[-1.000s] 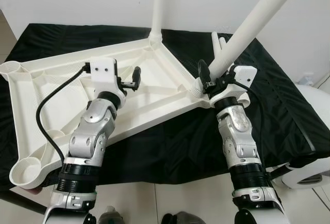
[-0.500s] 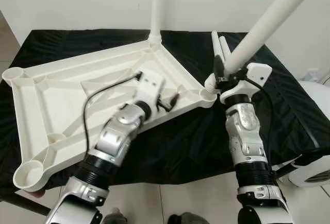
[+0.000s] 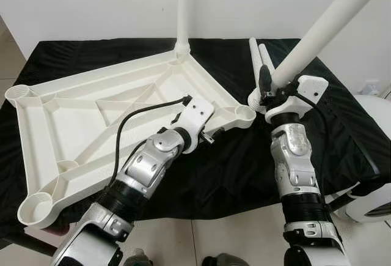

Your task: Building children table

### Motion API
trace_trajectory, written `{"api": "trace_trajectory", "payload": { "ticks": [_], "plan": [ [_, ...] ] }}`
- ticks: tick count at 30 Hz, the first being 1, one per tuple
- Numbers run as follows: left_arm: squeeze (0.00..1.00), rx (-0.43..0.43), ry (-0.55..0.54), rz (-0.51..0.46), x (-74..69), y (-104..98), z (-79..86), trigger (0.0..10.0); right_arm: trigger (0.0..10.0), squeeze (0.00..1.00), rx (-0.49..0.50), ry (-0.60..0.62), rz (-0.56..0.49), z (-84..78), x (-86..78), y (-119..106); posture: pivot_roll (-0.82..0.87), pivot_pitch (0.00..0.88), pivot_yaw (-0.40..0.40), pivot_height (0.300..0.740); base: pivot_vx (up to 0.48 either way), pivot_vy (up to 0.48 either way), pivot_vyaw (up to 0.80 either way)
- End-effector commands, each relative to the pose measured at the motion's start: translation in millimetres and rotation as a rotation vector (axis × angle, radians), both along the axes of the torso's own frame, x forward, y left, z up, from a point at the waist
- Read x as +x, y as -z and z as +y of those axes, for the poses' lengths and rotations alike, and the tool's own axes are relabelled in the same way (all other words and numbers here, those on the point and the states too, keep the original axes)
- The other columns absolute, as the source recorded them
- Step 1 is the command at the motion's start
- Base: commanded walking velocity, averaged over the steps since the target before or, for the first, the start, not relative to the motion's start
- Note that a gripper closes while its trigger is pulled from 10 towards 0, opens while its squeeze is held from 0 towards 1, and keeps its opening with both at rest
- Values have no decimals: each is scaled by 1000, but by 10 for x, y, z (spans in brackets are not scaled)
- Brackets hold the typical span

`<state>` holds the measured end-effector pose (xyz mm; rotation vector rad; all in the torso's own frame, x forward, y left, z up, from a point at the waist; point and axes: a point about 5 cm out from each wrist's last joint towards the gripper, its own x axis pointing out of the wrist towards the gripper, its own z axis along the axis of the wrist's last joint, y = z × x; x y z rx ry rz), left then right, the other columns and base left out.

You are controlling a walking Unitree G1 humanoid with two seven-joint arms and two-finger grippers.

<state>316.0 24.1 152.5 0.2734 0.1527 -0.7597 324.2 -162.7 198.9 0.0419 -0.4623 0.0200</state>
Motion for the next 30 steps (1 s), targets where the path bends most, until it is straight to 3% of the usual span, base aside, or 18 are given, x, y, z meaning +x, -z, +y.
{"api": "trace_trajectory", "payload": {
  "ticks": [1, 8, 15, 25, 26, 29, 30],
  "plan": [
    [0, 34, 98, 40, -13, 47, -72, 10000, 10000, 0, -2, 8, -36, -13, 2, -82, -1, 0, -15, 740, 0, 0, 0],
    [0, 76, 121, 71, 21, 130, -147, 10000, 10000, 0, -11, 11, -36, -19, -1, -93, -6, 0, -14, 740, 0, 0, 0],
    [0, 120, 174, 130, -39, 302, -235, 10000, 10000, 0, -13, 19, -36, -25, -12, -96, -16, 0, -8, 740, 0, 0, 0],
    [0, 141, 162, 210, -44, 451, -226, 10000, 10000, 0, -14, 25, -33, -25, -14, -88, -15, 0, -5, 740, 0, 0, 0],
    [0, 139, 159, 212, -33, 451, -217, 4902, 10000, 0, -14, 25, -33, -24, -14, -88, -14, 0, -5, 740, 0, 0, 0],
    [0, 140, 155, 211, -18, 451, -204, 4902, 10000, 0, -13, 26, -33, -23, -15, -88, -13, 0, -4, 740, 0, 0, 0],
    [0, 141, 153, 211, -5, 449, -188, 0, 10000, 0, -13, 27, -33, -23, -15, -88, -13, 0, -4, 740, 0, 0, 0]
  ]
}}
